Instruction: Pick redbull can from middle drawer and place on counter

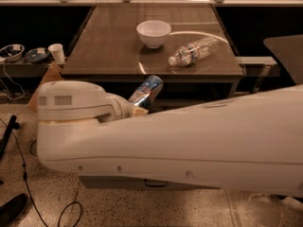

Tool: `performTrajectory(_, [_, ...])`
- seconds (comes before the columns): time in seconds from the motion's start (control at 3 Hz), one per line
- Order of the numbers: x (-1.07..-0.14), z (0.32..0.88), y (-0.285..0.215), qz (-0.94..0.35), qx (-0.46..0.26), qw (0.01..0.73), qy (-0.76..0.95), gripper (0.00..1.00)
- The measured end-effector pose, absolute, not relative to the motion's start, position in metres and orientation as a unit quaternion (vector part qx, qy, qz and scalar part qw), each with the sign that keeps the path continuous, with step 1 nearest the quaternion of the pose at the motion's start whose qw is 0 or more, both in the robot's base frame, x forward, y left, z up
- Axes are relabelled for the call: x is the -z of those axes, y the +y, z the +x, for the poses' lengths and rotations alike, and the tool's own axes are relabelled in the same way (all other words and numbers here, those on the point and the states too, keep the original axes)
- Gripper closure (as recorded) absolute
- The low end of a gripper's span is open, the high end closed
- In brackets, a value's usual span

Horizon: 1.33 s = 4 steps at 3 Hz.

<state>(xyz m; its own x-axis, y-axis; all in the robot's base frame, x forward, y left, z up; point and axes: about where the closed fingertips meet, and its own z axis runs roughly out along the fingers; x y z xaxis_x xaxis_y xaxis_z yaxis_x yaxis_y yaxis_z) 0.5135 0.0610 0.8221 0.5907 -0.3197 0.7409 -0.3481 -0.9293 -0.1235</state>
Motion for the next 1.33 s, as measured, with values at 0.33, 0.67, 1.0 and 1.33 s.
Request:
performTrajectory(0.33, [-0.840,0.514,0.080,0.882,-0.437,0.025,-0.175,1.00])
performTrajectory(0.67, [-0.848,0.528,0.087,0.878,-0.448,0.019,-0.170,1.00])
performTrajectory(1.0, [-0.854,0.551,0.085,0.877,-0.455,0.008,-0.152,1.00])
performTrajectory(1.33, [-0.859,0.579,0.084,0.879,-0.461,-0.014,-0.119,1.00])
